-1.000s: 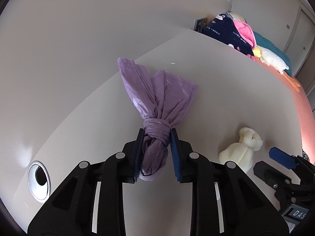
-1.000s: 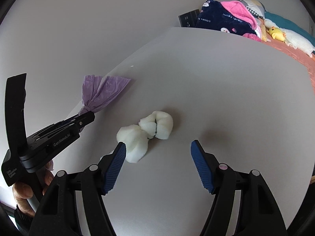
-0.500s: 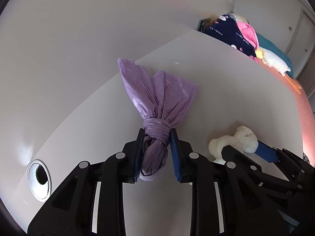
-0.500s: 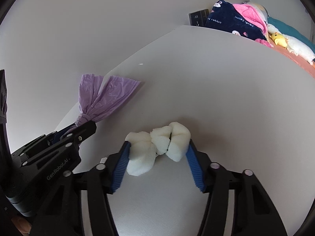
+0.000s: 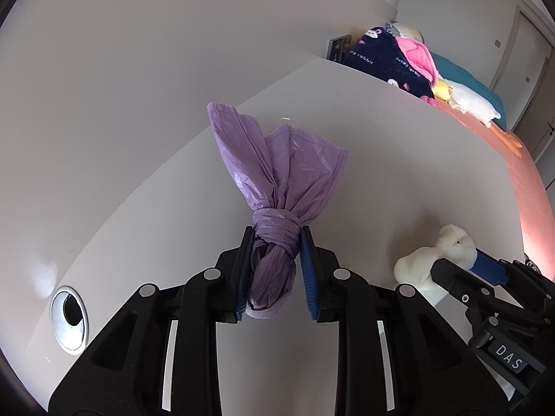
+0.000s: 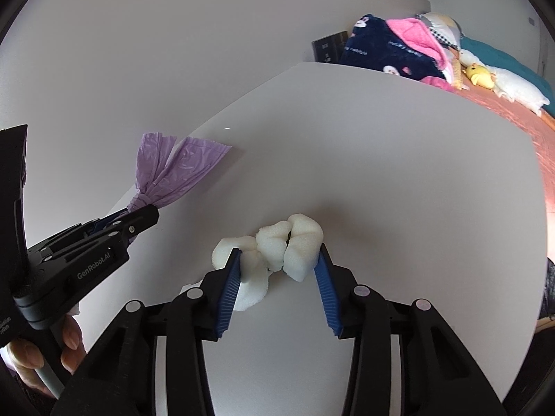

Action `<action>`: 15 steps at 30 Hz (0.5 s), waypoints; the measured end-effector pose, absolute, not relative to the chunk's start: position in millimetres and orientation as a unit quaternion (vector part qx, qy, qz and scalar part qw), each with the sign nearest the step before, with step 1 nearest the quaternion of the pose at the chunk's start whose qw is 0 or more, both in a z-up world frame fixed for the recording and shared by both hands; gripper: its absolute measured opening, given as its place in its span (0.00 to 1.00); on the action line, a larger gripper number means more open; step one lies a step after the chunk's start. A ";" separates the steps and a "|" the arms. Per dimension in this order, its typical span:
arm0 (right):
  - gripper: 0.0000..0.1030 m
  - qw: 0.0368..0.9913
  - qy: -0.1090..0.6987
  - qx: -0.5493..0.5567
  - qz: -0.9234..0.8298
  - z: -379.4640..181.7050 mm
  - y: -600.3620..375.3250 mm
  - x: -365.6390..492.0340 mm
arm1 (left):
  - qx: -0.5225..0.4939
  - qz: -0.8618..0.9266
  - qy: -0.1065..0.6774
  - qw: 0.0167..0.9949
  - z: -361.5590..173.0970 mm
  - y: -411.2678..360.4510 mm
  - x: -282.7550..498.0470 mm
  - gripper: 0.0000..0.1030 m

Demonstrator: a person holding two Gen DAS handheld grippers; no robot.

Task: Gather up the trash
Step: 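Carry the purple bag and white foam over the black trash bag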

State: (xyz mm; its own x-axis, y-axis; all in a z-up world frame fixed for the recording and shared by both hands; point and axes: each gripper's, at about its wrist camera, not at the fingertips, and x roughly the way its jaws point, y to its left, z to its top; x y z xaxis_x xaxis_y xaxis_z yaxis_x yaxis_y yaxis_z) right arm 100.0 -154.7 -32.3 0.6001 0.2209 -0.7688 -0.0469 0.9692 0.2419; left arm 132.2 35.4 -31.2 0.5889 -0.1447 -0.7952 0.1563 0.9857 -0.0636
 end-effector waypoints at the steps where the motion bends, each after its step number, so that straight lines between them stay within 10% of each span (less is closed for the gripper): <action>1: 0.43 0.890 0.440 0.100 0.071 -31.5 -158.3 95.7 | 0.009 -0.088 0.444 0.892 -30.0 32.2 130.4 0.24; 15: 0.43 0.900 0.422 0.100 0.039 -11.1 -204.5 49.1 | 0.041 -0.133 0.433 0.890 -21.0 -17.8 93.4 0.24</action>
